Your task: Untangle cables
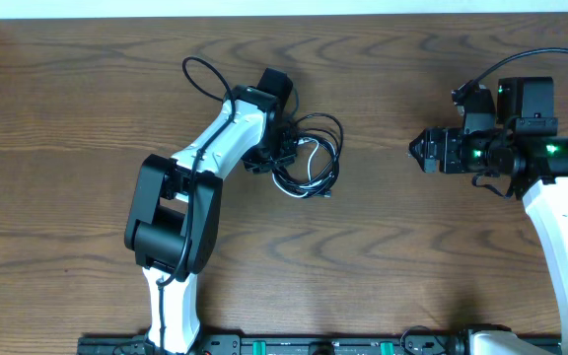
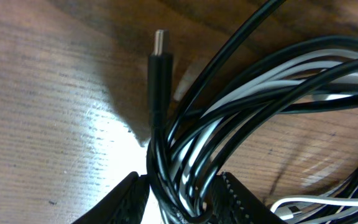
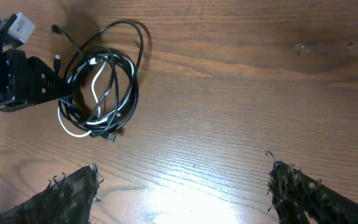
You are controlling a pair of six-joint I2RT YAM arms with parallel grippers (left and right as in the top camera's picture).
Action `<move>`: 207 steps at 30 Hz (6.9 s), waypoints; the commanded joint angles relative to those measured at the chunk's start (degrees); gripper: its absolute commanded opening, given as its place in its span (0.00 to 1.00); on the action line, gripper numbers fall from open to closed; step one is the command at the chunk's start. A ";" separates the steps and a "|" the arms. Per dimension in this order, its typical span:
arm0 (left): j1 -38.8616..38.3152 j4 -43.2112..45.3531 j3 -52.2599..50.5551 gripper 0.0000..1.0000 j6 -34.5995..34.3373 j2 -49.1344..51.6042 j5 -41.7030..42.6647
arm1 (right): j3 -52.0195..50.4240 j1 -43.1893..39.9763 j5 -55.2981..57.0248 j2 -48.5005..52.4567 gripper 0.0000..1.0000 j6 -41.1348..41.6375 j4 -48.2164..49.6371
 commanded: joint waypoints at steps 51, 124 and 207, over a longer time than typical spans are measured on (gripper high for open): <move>-2.67 5.66 -1.64 0.07 5.11 -26.49 -5.01 | 1.09 9.46 -25.40 1.68 0.68 12.11 22.53; -2.16 -5.62 -1.90 0.07 -54.27 -30.01 -8.55 | 1.11 7.28 -4.00 12.59 0.85 24.24 15.78; 7.96 23.54 -28.39 0.36 25.00 -13.68 11.50 | 1.09 8.68 -5.73 12.61 0.92 9.01 12.74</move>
